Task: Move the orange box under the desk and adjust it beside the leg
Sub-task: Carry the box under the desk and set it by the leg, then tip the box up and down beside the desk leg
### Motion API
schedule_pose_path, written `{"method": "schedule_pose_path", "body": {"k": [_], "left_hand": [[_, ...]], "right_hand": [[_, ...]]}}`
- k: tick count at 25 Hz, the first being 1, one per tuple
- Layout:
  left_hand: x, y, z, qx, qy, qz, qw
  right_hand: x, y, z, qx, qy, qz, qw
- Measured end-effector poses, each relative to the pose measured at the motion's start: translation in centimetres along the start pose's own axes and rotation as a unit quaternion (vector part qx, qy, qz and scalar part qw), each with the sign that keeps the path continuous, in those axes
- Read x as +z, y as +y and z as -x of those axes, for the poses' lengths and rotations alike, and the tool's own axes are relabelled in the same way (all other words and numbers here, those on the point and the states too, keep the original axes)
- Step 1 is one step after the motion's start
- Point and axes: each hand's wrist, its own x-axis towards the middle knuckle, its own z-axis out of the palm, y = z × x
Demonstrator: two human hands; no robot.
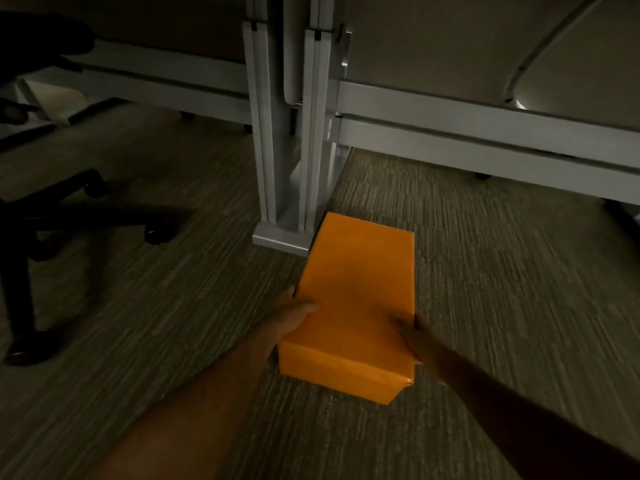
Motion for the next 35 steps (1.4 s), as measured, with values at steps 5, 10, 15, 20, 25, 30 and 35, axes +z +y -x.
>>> {"method": "schedule_pose_path", "body": {"k": [5, 10, 15, 20, 25, 30, 35], "left_hand": [[0.3, 0.1, -1.2, 0.02, 0.011, -0.033, 0.999], [1.0, 0.0, -0.7, 0.064, 0.064, -0.094, 0.991], [0.8, 0.8, -0.1, 0.089, 0.099, -0.141, 0.981], [0.5, -0.1, -0.1, 0.091, 0.089, -0.138, 0.982], [-0.4, -2.3, 0.5, 0.033, 0.057, -0.025, 0.998], [-0.5, -2.6, 0.9, -0.019, -0.007, 0.07, 0.997], [0.9, -2.3, 1.2, 0.009, -0.015, 0.042, 0.999]], "right_hand": [[0.7, 0.5, -1.4, -0.016, 0.023, -0.02, 0.999], [1.3, 0.5, -2.3, -0.007, 0.039, -0.058, 0.998], [1.6, -0.1, -2.6, -0.027, 0.079, 0.005, 0.996], [1.9, 0.3, -2.6, -0.041, 0.092, -0.036, 0.994], [0.5, 1.6, -1.1, -0.013, 0.131, -0.032, 0.991], [0.7, 1.2, -0.5, 0.026, 0.112, -0.028, 0.993], [0.6, 2.4, -0.2, -0.007, 0.128, 0.037, 0.991]]}}
